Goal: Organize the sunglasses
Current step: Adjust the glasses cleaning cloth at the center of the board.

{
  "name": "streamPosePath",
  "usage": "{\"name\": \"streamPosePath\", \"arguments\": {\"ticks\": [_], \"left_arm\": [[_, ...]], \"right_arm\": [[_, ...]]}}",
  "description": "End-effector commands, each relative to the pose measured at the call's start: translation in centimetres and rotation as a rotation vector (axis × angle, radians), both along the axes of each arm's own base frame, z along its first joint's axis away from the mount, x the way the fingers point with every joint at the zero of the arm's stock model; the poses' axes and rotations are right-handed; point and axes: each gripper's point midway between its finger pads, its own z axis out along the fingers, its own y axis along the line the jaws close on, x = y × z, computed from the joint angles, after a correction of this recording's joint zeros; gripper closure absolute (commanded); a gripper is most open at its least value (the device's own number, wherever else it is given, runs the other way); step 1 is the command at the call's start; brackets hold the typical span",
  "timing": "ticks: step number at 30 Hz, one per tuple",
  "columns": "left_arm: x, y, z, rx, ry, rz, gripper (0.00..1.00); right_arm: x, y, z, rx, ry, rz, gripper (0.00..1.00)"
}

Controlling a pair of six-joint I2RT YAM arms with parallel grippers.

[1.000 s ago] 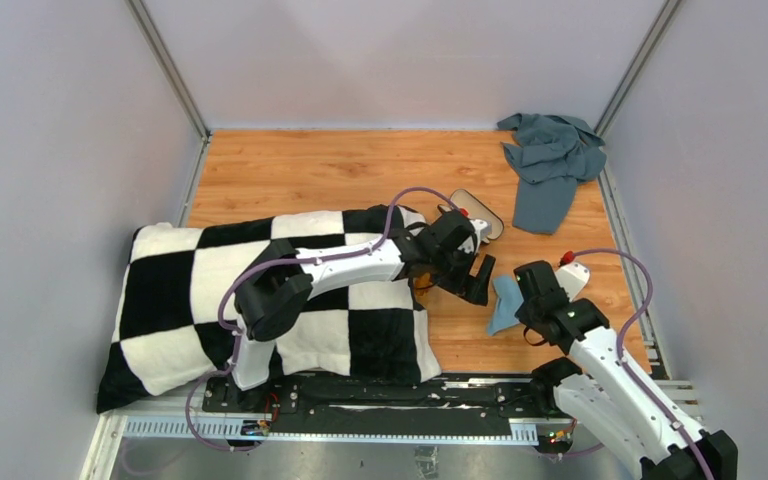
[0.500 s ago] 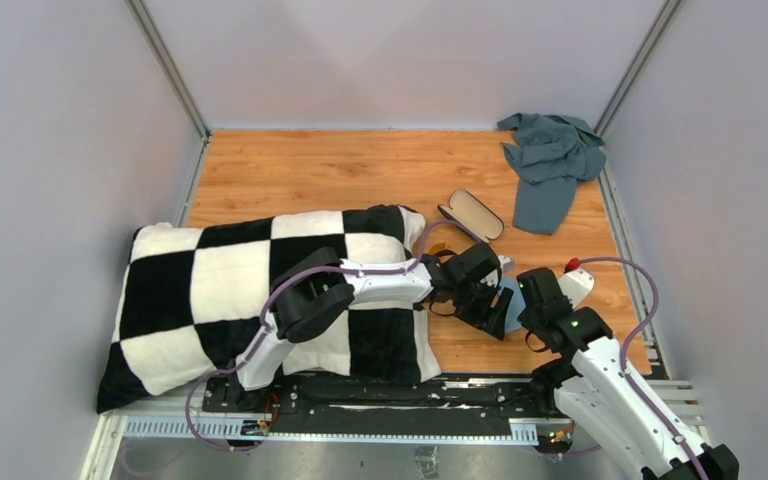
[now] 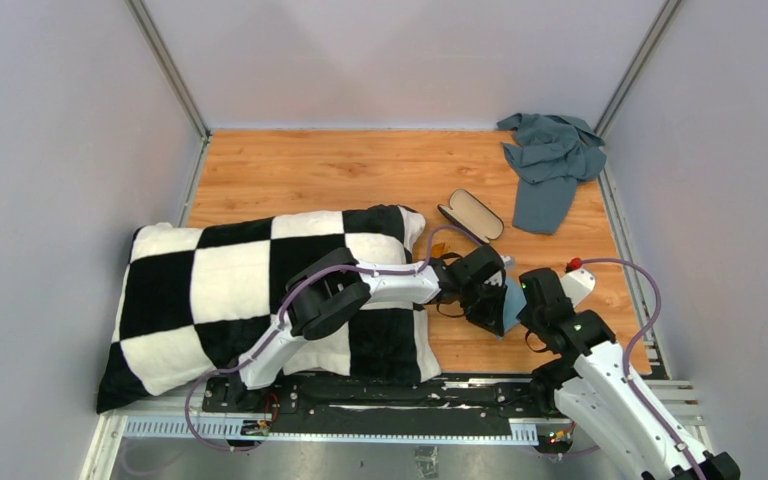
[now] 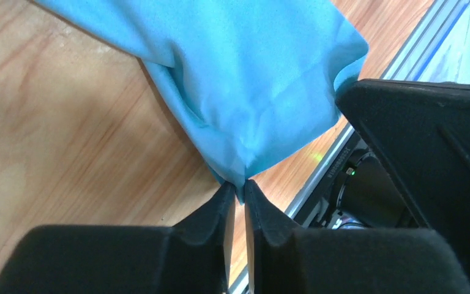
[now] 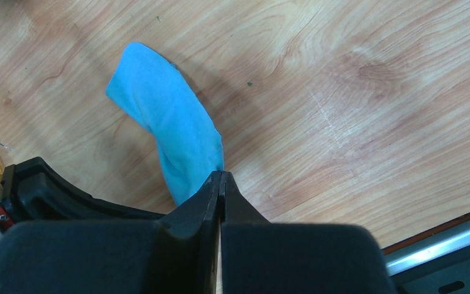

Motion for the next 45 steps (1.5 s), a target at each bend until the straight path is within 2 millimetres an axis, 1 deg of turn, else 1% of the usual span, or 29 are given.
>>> {"name": "streamPosePath", "arguments": {"ticks": [1,2,5,8,11,14,15,17,18,20,22,24,25,27,29,30,31,33,34,36,37,39,40,41,43,44,45], "left_arm": [[1.4,-0.1,-0.3,0.010,-0.005,0.028,0.95],[2.0,0.2,-0.1,0.011,-0.011,0.040,1.00],[4.1,1.0,1.2,-0.003,-0.044,0.064,1.00],[6.9,2.2,3.3,-0.009,-0.108,0.075,1.00],[9.7,3.4,6.3,0.002,-0.214,0.074,1.00],[12.0,4.9,9.6,0.050,-0.334,0.056,1.00],[12.7,5.3,10.8,0.064,-0.375,0.051,1.00],[13.9,6.0,13.1,0.085,-0.453,0.050,1.00],[14.2,6.2,14.2,0.083,-0.482,0.041,1.00],[14.2,6.7,15.2,0.081,-0.515,0.033,1.00],[13.6,7.1,15.1,0.082,-0.507,0.014,1.00],[12.5,7.6,13.9,0.090,-0.468,-0.014,1.00],[11.7,8.0,12.5,0.107,-0.433,-0.030,1.00],[10.1,8.7,10.4,0.129,-0.376,-0.054,1.00],[8.1,9.5,8.0,0.155,-0.326,-0.084,1.00],[7.0,9.8,7.1,0.161,-0.302,-0.103,0.96],[6.0,10.1,6.4,0.171,-0.281,-0.118,0.84],[4.2,10.5,5.7,0.179,-0.249,-0.147,0.59],[3.7,10.6,5.9,0.174,-0.246,-0.153,0.52],[3.6,11.0,6.8,0.169,-0.265,-0.144,0.44],[3.9,11.2,7.4,0.175,-0.286,-0.134,0.41],[4.5,11.5,8.8,0.177,-0.327,-0.120,0.40],[4.7,11.5,9.5,0.172,-0.342,-0.116,0.40],[5.0,11.5,10.1,0.166,-0.355,-0.109,0.40],[5.6,11.5,10.9,0.167,-0.372,-0.069,0.42],[6.1,11.5,11.1,0.167,-0.376,-0.040,0.43],[6.6,11.6,11.1,0.169,-0.371,-0.003,0.44]], "right_arm": [[-0.2,-0.5,-0.5,0.001,0.003,-0.036,1.00],[-0.1,-0.4,-0.4,0.001,0.002,-0.032,1.00],[0.5,0.1,-0.2,0.011,-0.010,-0.010,1.00],[2.1,1.2,0.8,0.042,-0.053,0.020,1.00],[4.8,2.3,3.4,0.069,-0.120,0.048,1.00],[7.7,3.2,6.9,0.081,-0.200,0.074,1.00],[8.6,3.4,8.4,0.088,-0.234,0.078,1.00],[9.7,3.8,10.3,0.101,-0.281,0.088,1.00],[10.1,3.9,10.9,0.105,-0.297,0.093,1.00],[10.2,4.1,11.5,0.112,-0.312,0.102,1.00],[9.9,4.3,11.0,0.121,-0.304,0.115,1.00],[9.1,4.6,9.7,0.143,-0.279,0.129,1.00],[8.6,4.8,8.7,0.157,-0.259,0.141,1.00],[7.1,5.3,6.5,0.193,-0.206,0.166,1.00],[5.1,5.6,4.2,0.224,-0.137,0.179,1.00],[4.0,5.4,3.1,0.230,-0.098,0.173,1.00],[2.8,5.1,2.2,0.232,-0.063,0.164,1.00],[0.9,4.4,0.9,0.225,-0.025,0.151,1.00],[0.1,3.9,0.6,0.215,-0.015,0.144,1.00],[-0.3,3.5,1.1,0.204,-0.063,0.148,0.98],[-0.2,3.2,1.4,0.193,-0.090,0.150,0.91],[0.0,2.7,1.9,0.171,-0.130,0.146,0.74],[0.1,2.6,2.1,0.161,-0.137,0.152,0.70],[0.4,2.7,2.3,0.156,-0.143,0.170,0.69],[1.2,4.1,2.4,0.168,-0.144,0.258,0.68],[1.6,4.9,2.2,0.181,-0.131,0.300,0.68],[1.7,5.8,1.4,0.195,-0.090,0.344,0.67]]}}
